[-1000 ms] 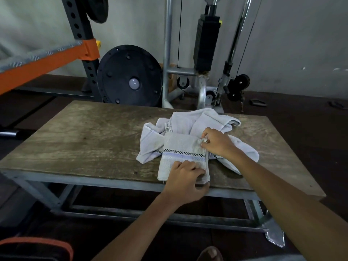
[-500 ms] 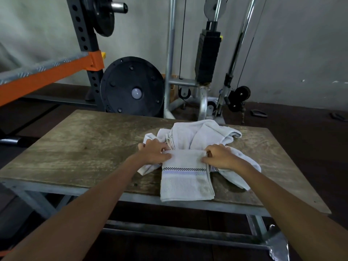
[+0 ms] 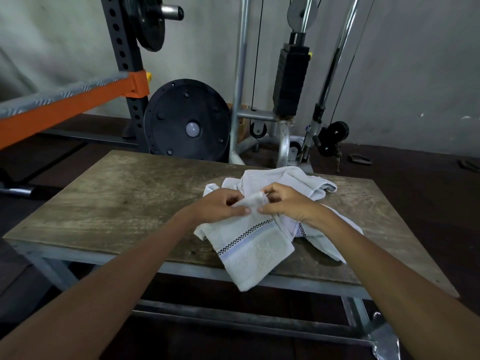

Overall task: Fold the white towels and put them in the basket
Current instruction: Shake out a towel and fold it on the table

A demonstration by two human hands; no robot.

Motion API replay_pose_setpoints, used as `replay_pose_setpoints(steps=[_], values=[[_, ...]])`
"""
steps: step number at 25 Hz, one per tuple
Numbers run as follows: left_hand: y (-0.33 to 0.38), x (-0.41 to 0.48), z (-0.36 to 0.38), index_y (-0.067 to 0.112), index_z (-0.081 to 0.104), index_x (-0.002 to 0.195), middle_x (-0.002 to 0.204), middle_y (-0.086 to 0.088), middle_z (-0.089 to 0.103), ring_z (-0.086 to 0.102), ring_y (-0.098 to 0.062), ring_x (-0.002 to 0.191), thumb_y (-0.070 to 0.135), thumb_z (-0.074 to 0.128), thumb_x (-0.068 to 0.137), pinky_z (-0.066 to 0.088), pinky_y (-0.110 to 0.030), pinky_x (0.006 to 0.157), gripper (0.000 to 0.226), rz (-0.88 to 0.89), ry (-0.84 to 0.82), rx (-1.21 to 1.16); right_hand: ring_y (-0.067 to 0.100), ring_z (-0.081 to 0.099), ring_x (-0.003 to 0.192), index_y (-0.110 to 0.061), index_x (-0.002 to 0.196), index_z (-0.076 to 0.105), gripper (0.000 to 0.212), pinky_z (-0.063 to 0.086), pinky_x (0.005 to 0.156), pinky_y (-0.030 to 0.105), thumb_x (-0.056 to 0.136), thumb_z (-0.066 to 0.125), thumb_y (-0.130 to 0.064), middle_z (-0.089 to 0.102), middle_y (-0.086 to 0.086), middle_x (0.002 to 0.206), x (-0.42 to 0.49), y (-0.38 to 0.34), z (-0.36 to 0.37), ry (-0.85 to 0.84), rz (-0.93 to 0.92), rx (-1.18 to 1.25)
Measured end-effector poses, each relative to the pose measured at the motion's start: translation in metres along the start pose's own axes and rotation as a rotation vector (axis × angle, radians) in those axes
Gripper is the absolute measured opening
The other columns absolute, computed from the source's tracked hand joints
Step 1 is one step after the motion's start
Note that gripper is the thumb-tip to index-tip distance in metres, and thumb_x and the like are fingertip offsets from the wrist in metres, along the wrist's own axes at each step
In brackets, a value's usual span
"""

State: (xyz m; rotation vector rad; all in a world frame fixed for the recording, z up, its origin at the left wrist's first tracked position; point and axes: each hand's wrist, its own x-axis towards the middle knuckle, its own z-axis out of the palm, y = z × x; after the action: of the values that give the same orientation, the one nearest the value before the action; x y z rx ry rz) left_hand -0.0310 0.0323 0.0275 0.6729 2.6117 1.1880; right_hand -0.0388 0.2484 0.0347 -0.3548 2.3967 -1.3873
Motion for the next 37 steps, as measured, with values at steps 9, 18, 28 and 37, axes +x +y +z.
replay_pose_setpoints(steps=[9, 18, 28, 37], values=[[-0.017, -0.085, -0.025, 0.006, 0.055, 0.111, 0.104, -0.007, 0.065, 0.064, -0.019, 0.092, 0.021, 0.065, 0.085, 0.052, -0.032, 0.074, 0.032, -0.265, 0.328, -0.711, 0.016, 0.06, 0.083, -0.007, 0.103, 0.063, 0.027, 0.05, 0.068, 0.025, 0.08, 0.074, -0.017, 0.064, 0.003, 0.088, -0.02, -0.029, 0.023, 0.038, 0.009, 0.071], [-0.072, -0.142, -0.059, 0.011, 0.065, 0.106, 0.101, -0.006, 0.071, 0.067, -0.019, 0.087, 0.026, 0.061, 0.091, 0.052, -0.028, 0.068, 0.022, -0.466, 0.557, -0.642, 0.02, 0.063, 0.098, -0.013, 0.112, 0.061, 0.024, 0.051, 0.06, 0.021, 0.091, 0.061, -0.023, 0.067, 0.005, 0.107, 0.053, -0.058, 0.117, 0.121, -0.011, 0.079], [-0.17, -0.118, -0.083, 0.007, 0.06, 0.076, 0.07, -0.002, 0.059, 0.053, -0.014, 0.061, 0.037, 0.054, 0.092, 0.037, -0.024, 0.052, 0.035, -0.665, 0.673, -0.048, 0.025, 0.054, 0.113, -0.011, 0.129, 0.047, 0.039, 0.04, 0.083, 0.03, 0.095, 0.052, -0.029, 0.056, 0.01, 0.126, 0.152, -0.059, 0.183, 0.164, -0.071, -0.474], [-0.164, -0.171, -0.077, 0.011, 0.045, 0.064, 0.059, -0.004, 0.047, 0.045, -0.018, 0.052, 0.033, 0.043, 0.096, 0.035, -0.028, 0.053, 0.039, -0.674, 0.645, -0.12, 0.024, -0.001, 0.148, -0.026, 0.15, 0.018, 0.065, -0.011, 0.116, 0.05, 0.094, 0.005, -0.056, 0.013, 0.013, 0.159, 0.127, -0.049, 0.239, 0.062, -0.3, -1.194]])
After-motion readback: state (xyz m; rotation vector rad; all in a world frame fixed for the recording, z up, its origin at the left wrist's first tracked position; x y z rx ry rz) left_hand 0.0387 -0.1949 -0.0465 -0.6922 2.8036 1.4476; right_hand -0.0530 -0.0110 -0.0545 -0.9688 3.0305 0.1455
